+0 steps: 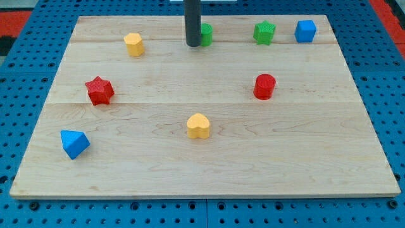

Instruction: Move blue triangle closer to the red star

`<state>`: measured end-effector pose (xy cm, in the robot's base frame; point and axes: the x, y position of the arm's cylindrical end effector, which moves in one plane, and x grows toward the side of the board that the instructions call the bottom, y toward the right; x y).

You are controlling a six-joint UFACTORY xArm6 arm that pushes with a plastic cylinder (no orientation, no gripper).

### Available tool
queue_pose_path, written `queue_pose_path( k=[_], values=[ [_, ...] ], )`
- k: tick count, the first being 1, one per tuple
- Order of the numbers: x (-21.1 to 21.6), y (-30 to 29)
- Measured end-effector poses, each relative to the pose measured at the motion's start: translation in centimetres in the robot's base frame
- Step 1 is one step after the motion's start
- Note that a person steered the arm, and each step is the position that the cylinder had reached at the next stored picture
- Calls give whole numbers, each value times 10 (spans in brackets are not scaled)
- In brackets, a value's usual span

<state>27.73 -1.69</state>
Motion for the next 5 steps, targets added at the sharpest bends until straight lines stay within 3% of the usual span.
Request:
queue_pose_path(
  k=[2,5],
  values=[
    [44,-29],
    [218,-118]
  ],
)
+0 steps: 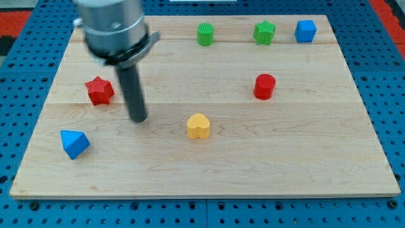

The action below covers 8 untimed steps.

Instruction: Move blue triangle closer to the red star

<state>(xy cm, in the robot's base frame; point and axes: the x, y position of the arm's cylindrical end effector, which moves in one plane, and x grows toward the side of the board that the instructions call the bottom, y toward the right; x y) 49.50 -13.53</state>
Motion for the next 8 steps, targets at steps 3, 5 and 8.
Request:
queue_pose_path(
  k=[3,5,8],
  values=[
    [66,-106],
    [56,-29],
    [64,-90]
  ],
)
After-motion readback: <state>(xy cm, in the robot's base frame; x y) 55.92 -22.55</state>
